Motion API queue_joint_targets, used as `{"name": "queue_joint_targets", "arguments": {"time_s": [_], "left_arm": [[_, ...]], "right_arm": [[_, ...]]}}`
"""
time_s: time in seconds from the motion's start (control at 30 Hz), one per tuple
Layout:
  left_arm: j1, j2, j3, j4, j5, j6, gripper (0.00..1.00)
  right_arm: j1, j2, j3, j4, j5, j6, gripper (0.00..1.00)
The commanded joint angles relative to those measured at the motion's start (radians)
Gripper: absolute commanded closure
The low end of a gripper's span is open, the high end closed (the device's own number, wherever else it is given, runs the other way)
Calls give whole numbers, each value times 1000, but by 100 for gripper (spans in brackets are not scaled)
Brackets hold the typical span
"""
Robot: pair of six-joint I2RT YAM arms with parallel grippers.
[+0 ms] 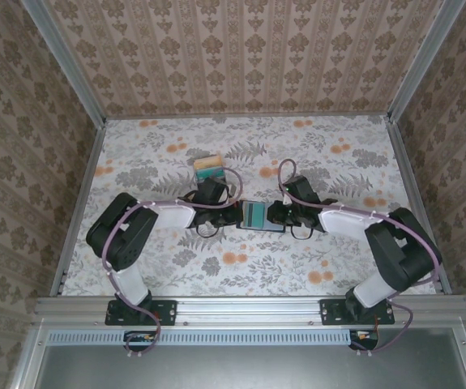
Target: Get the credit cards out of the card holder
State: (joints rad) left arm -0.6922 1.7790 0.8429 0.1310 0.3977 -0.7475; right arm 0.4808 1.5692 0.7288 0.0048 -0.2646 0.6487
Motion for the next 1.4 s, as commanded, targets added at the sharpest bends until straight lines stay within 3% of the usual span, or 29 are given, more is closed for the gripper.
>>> {"name": "queue_joint_targets", "arguments": {"time_s": [0.0,0.67,0.83,1.37], "left_arm": [[-1,17,37,15,26,19,100],[-6,35,104,-57,-8,64,100],[-1,64,91,-57,-16,62,100],[-1,64,25,-32,-16,29,100]], "right_arm": [[5,46,48,14,-33,26,86],[5,119,69,15,-38,51,81],[5,120,69,18,-46,52,84],[7,109,88,-3,-52,53,81]]}}
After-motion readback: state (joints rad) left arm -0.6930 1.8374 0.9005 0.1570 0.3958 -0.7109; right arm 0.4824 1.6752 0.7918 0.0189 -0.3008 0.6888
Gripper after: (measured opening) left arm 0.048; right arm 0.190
